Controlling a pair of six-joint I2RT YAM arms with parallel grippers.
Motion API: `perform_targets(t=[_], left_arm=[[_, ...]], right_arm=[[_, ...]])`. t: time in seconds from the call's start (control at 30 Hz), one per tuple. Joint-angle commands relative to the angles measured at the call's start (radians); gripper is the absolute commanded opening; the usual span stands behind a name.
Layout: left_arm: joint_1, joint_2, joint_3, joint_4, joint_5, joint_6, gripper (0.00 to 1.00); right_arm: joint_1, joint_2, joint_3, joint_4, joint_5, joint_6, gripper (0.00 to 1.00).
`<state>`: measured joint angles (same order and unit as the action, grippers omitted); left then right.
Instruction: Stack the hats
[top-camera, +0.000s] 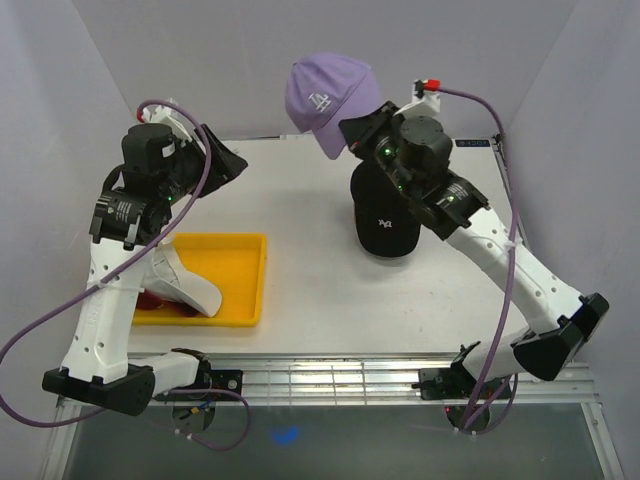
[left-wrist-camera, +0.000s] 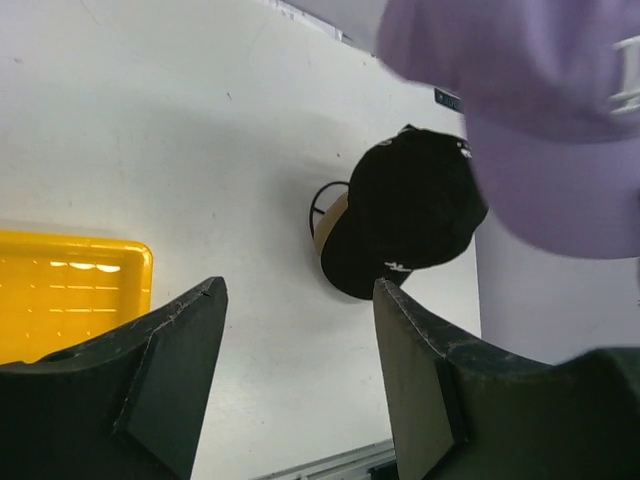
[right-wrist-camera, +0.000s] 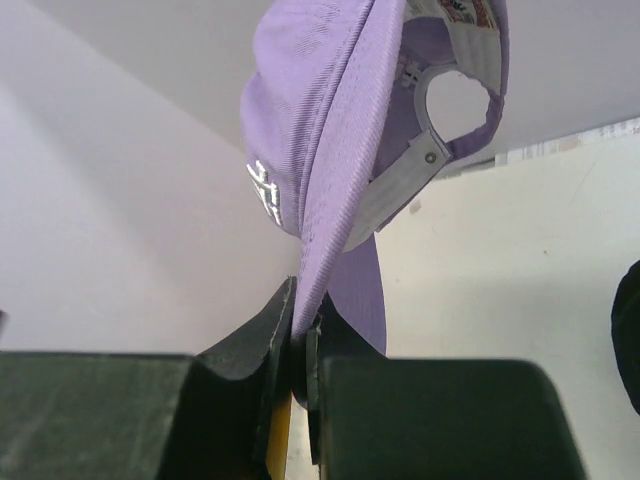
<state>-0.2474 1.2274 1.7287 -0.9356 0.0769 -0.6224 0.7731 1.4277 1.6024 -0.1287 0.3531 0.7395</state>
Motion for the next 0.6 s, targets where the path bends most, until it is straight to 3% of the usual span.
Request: perform_targets(t=[0.0, 0.3, 0.57], left_arm=[[-0.004, -0.061, -0.113, 0.116, 0.104, -0.054, 0.71], [-0.009, -0.088, -0.303, 0.294, 0.236, -0.128, 0.7], [-0.021, -0.132, -0.366, 0.316, 0.268, -0.122, 0.7]], right_arm=[[-0.095, -0.09, -0.002, 0.047, 0.04, 0.176, 0.08], [-0.299, -0.262, -0.289, 0.109, 0.066, 0.501, 0.08], [-0.307, -0.303, -0.473, 0.231, 0.147, 0.649, 0.08]])
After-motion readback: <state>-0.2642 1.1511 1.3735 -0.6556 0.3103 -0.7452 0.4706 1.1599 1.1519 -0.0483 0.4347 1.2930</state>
